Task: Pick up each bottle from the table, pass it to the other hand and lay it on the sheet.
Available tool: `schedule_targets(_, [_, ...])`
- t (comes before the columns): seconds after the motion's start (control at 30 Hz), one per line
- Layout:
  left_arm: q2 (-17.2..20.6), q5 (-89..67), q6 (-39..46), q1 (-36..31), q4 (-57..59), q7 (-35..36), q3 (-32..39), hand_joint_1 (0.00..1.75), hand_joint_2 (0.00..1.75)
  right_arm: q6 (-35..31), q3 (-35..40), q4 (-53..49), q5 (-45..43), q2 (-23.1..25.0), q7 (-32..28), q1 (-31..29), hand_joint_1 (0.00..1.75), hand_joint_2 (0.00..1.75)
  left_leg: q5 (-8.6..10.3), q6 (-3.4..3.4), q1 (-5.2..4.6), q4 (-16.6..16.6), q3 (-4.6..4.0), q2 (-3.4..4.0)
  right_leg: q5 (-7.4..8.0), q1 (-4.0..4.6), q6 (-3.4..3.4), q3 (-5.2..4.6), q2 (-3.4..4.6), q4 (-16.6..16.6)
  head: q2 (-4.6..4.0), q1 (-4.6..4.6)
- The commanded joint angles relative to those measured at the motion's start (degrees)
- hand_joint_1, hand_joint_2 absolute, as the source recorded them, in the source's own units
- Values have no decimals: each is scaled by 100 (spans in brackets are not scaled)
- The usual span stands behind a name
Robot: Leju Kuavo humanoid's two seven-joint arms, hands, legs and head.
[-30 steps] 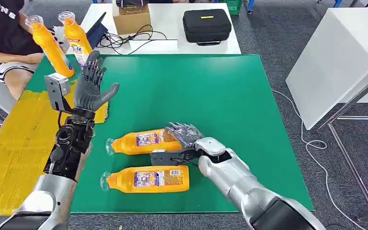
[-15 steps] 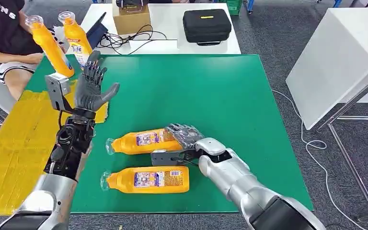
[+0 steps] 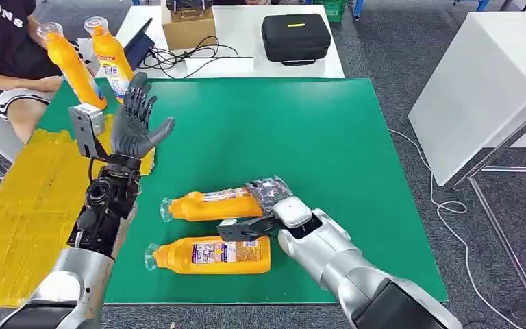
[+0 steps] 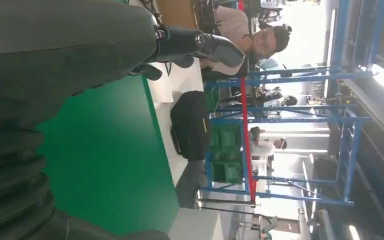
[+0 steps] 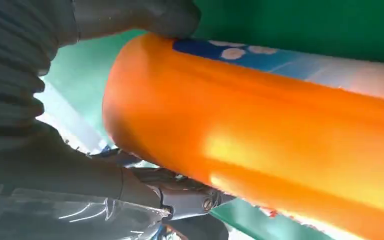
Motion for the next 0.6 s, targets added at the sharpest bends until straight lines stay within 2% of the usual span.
schedule_targets(0.03, [-37, 19, -26, -97, -1, 85, -98, 0, 175, 42, 400, 281, 109, -172, 18, -36, 175, 175, -6, -4, 2, -6, 27, -10, -9, 3, 4, 34, -19, -10, 0, 0])
schedule_targets(0.27, [-26, 43, -38, -80, -8, 75, -97, 0, 175, 34, 436, 274, 197, -187, 68, -53, 175, 175, -5, -4, 2, -6, 22, -9, -7, 3, 1, 28, -15, -8, 0, 0])
schedule_targets(0.33, [-23, 53, -45, -96, 7, 75, -103, 0, 175, 12, 410, 261, 217, -189, 88, -56, 175, 175, -12, -8, 5, -8, 46, -13, -16, 6, 3, 56, -25, -13, 0, 0])
schedule_targets(0.4, [-10, 70, -45, -106, 43, 72, -94, 0, 175, -197, 272, 177, 141, -212, 81, -40, 175, 175, -3, -4, 3, -5, 19, -10, -5, 3, 2, 25, -16, -8, 0, 2])
schedule_targets(0.47, [26, 95, -53, -91, 60, 60, -74, 0, 175, -562, 7, 28, -40, -253, 59, -59, 175, 175, -14, -10, 5, -10, 57, -9, -16, 6, 5, 66, -25, -16, 0, 0])
schedule_targets(0.53, [61, 110, -60, -48, 25, 38, -52, 0, 175, -844, -226, -126, -201, -288, 25, -95, 175, 175, -7, -6, 3, -6, 32, -9, -10, 4, 4, 39, -19, -9, 0, 2])
schedule_targets(0.6, [61, 110, -60, -48, 25, 38, -52, 0, 175, -844, -226, -126, -201, -288, 25, -95, 175, 175, -1, -3, 1, -3, 12, -6, -3, 2, 2, 16, -11, -5, 0, 2])
